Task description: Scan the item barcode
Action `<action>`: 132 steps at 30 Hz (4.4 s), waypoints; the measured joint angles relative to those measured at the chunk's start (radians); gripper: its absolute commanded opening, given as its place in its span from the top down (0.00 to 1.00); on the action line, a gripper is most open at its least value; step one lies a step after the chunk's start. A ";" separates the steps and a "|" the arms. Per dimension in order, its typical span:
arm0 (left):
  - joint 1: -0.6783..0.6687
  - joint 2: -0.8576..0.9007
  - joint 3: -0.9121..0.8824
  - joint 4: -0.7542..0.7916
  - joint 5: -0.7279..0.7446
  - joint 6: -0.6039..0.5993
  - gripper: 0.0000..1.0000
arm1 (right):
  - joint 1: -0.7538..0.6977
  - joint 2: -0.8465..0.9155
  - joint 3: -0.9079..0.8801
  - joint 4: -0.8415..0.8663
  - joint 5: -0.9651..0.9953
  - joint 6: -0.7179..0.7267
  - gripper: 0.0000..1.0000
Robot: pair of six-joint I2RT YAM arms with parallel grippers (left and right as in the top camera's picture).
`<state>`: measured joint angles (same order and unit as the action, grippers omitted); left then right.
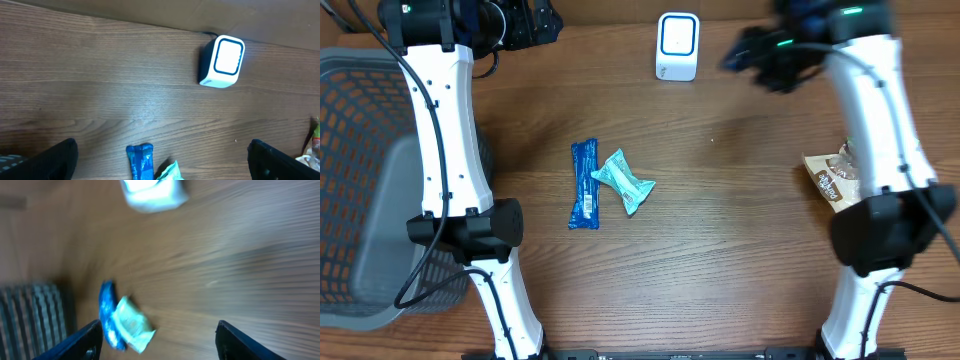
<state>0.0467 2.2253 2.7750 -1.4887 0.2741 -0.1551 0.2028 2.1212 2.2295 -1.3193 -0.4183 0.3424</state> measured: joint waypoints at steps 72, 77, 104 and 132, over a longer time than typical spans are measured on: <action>0.000 0.000 0.000 0.000 0.000 0.000 0.00 | 0.108 0.328 0.643 -0.368 -0.048 -0.435 0.07; 0.000 0.000 0.000 0.000 0.000 0.000 0.01 | 0.008 0.301 0.728 -0.370 0.045 -0.570 0.06; 0.000 0.000 0.000 0.000 0.000 0.000 0.00 | 0.388 0.335 -0.092 0.129 0.082 -0.562 0.11; 0.000 0.000 0.000 0.000 0.000 0.000 0.00 | 0.233 0.327 -0.113 0.304 -0.120 -0.346 0.15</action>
<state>0.0467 2.2253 2.7750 -1.4887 0.2741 -0.1551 0.4355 2.4477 2.1162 -1.0149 -0.5381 -0.0032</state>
